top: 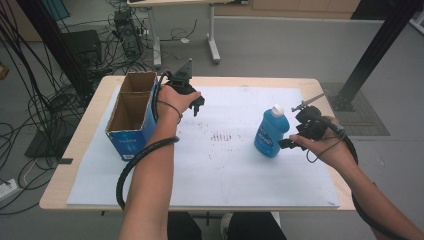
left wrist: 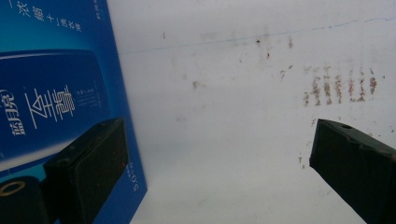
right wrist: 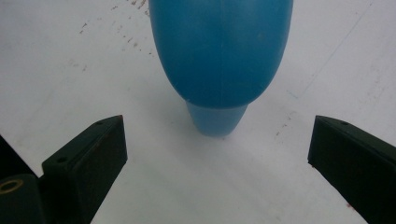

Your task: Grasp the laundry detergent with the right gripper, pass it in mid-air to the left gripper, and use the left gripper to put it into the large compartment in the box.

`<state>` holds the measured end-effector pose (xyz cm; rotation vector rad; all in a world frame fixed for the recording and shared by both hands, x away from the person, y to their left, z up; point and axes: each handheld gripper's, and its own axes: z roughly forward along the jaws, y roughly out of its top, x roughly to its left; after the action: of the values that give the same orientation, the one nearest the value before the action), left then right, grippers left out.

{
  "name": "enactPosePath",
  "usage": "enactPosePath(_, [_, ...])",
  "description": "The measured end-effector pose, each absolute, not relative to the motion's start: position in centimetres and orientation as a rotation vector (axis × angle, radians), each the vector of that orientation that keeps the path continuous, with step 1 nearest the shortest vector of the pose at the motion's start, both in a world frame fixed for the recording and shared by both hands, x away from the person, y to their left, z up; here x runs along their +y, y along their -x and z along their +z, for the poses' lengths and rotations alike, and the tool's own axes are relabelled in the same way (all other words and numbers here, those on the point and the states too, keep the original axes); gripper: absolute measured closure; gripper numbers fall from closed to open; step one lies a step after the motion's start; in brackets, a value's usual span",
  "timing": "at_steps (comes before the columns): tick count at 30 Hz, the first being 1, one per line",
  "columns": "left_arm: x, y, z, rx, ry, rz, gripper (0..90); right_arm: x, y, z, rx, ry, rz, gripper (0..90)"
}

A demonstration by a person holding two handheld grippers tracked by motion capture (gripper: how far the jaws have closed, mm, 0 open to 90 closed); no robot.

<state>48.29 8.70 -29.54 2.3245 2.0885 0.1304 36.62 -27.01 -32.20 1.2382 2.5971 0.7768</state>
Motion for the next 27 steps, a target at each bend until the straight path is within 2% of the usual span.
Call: enactPosePath(27, [8.3,-48.5,-30.1,2.067,-2.343,0.130,5.1,-26.3,-36.2,-37.6,2.382,-1.200,0.967,3.7])
